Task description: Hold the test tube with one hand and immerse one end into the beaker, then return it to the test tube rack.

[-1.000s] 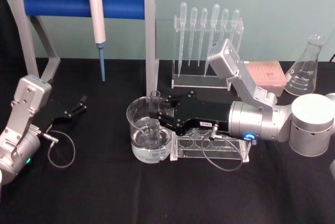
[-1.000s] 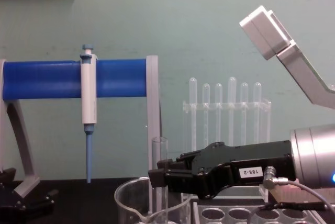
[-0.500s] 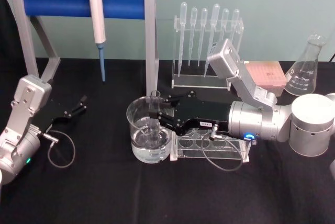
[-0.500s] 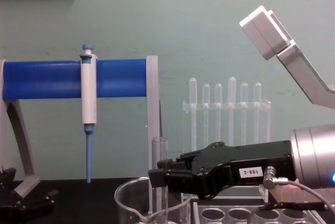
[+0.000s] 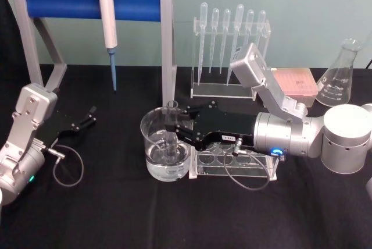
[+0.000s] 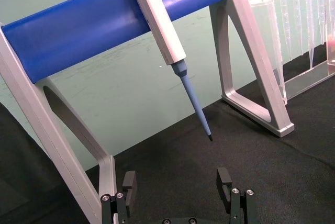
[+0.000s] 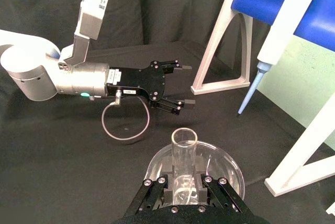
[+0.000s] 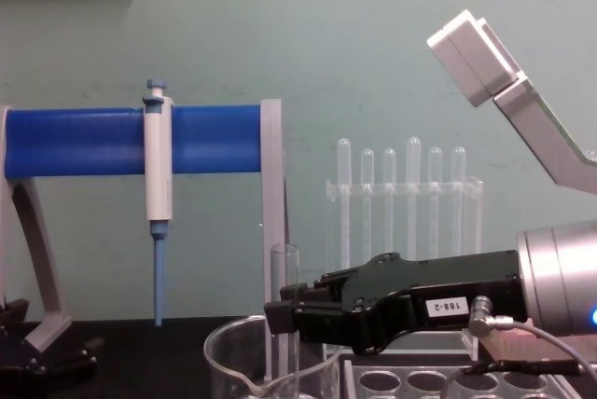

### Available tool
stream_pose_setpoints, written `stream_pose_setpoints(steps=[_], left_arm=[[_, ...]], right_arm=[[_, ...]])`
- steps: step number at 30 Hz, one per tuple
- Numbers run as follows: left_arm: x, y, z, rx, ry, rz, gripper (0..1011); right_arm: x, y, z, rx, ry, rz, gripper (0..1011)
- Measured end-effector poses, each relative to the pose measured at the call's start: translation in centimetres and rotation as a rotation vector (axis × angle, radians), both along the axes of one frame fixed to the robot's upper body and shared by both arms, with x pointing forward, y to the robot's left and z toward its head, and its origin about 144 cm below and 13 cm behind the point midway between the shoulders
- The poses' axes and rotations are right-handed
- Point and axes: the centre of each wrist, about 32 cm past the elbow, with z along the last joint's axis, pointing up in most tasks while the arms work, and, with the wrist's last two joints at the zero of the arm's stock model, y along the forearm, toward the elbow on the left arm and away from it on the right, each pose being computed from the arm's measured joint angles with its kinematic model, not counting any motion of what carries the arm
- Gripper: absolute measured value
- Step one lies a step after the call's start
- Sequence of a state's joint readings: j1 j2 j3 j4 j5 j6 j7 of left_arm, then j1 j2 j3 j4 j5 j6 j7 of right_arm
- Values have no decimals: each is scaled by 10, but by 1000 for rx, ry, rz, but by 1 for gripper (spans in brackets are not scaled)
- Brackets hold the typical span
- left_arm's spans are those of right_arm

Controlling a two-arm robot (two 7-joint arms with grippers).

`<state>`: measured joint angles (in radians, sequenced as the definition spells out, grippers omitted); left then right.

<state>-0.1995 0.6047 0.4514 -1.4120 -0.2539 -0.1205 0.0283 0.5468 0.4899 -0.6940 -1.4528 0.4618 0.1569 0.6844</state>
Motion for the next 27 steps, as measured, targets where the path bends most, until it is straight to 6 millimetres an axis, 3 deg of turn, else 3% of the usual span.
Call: stream_pose_setpoints(steps=[27], left_arm=[[0,0,0,0,0,0,1000]], right_arm=[[0,0,0,0,0,0,242]])
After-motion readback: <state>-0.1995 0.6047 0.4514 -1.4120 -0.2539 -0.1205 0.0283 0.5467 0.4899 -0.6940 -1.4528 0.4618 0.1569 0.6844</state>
